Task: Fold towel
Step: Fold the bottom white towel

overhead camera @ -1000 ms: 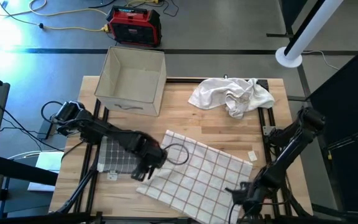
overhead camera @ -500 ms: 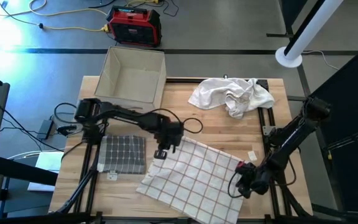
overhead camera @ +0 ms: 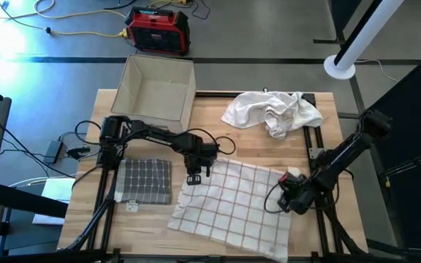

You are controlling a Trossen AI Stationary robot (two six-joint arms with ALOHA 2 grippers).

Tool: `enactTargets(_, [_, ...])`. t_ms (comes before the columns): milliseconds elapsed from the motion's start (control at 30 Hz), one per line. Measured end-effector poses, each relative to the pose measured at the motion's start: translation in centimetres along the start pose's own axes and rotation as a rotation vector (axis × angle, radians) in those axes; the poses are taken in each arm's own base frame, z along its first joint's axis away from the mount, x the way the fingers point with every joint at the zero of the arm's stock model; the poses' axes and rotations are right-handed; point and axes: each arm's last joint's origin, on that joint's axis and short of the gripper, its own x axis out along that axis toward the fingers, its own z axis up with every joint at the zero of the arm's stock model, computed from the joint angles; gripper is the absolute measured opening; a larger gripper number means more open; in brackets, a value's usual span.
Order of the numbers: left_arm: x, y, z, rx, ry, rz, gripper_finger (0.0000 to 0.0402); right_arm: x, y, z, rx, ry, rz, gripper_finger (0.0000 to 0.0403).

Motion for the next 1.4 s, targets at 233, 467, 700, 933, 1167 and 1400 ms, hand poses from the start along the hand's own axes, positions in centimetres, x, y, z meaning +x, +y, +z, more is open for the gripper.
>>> enactTargets(233, [-3.2,-0.2,-0.6,-0.163,-0.061,-0.002,0.0,-2.7,-2.6,1.5,-0.038,-0.018,-0.025,0.0])
enactTargets(467, [-7.7,0.1,-1.2,0.012,-0.226,0.106,0.0,-6.0,-3.4,2.1,-0.171,0.019,0.138,0.0])
enactTargets(700, [-9.5,1.9,-1.0,0.114,-0.307,0.126,0.0015,-7.9,-3.9,3.5,-0.197,0.092,0.189,0.0011])
enactTargets(933, [-9.5,3.5,-0.9,0.18,-0.309,0.078,0.0055,-10.7,-3.9,5.4,-0.274,0.144,0.136,0.0021])
enactTargets(1167, [-9.6,4.3,-0.8,0.265,-0.313,0.1,0.009,-10.8,-4.6,6.6,-0.598,0.258,-0.044,0.0023])
enactTargets(1400, [-9.1,4.7,-0.6,0.259,-0.303,0.039,0.0141,-9.2,-4.0,8.5,-0.648,0.338,-0.067,0.0072])
